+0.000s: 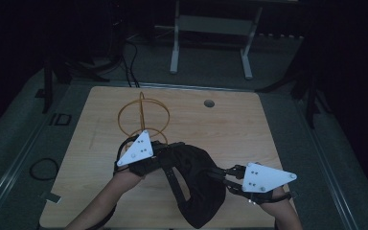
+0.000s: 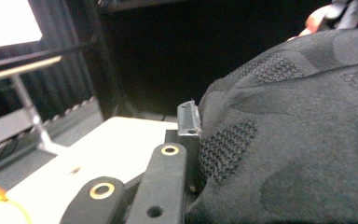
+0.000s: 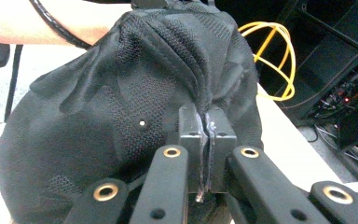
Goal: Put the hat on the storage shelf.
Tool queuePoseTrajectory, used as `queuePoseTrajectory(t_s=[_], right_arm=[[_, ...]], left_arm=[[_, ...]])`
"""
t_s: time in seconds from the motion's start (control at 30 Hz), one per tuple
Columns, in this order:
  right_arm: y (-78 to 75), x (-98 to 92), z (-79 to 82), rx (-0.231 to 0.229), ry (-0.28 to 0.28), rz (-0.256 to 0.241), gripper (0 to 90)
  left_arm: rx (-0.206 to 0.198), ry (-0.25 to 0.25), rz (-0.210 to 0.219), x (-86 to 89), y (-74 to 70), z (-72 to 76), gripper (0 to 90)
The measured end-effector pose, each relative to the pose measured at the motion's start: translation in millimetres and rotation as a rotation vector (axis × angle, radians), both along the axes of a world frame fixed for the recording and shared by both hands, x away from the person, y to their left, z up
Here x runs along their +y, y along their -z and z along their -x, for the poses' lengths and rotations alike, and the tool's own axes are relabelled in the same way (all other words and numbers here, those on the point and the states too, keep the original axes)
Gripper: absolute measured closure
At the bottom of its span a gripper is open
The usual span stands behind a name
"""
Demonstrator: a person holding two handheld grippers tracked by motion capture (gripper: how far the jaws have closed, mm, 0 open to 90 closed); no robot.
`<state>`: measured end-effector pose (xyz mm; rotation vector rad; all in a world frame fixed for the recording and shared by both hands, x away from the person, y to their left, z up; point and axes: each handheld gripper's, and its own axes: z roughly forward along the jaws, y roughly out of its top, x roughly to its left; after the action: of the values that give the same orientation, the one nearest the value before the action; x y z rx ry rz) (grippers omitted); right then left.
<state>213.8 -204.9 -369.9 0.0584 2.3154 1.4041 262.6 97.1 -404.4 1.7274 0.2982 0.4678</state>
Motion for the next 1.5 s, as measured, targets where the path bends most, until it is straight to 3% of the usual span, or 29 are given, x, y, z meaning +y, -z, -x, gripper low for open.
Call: queuePoseTrajectory(t_s=[0.03, 0.1, 0.23, 0.6, 0.7, 0.73, 0.83, 1.07, 1.27, 1.5], right_arm=[[0.2, -0.6, -0.7, 0.003, 0.003, -0.006, 87.7], [0.5, -2.9, -1.9, 0.014, 0.002, -0.019, 87.7], [-0.6, -6.2, -2.2, 0.022, 0.006, -0.033, 87.7], [-3.7, -17.2, -4.4, 0.021, 0.037, -0.064, 87.8], [-4.0, -19.0, -4.5, 0.02, 0.041, -0.066, 87.8], [-4.4, -21.6, -4.7, 0.018, 0.043, -0.071, 87.8], [-4.9, -26.9, -5.6, 0.019, 0.064, -0.075, 87.8], [-7.0, -39.0, -8.5, 0.017, 0.126, -0.098, 87.8], [-12.6, -48.6, -15.2, -0.003, 0.212, -0.135, 87.8], [-18.4, -55.7, -26.1, -0.014, 0.285, -0.178, 87.8]], left_arm=[[0.006, 0.007, -0.002, 0.0, -1.0, 0.2, 87.1], [-0.021, -0.027, -0.029, -1.4, -2.7, 2.2, 86.5], [-0.048, -0.059, -0.028, -0.3, -5.3, 5.1, 79.7], [-0.059, -0.102, -0.046, 4.8, -12.0, 12.3, 60.6], [-0.052, -0.106, -0.042, 6.2, -12.3, 12.5, 57.0], [-0.037, -0.112, -0.024, 12.2, -10.9, 12.9, 51.2], [-0.024, -0.134, -0.008, 20.1, -10.4, 13.3, 50.2], [-0.015, -0.17, -0.044, 27.0, -7.1, 17.5, 49.0], [0.025, -0.201, -0.096, 34.7, 3.6, 21.1, 49.1], [0.058, -0.238, -0.11, 47.7, 15.7, 26.0, 49.1]])
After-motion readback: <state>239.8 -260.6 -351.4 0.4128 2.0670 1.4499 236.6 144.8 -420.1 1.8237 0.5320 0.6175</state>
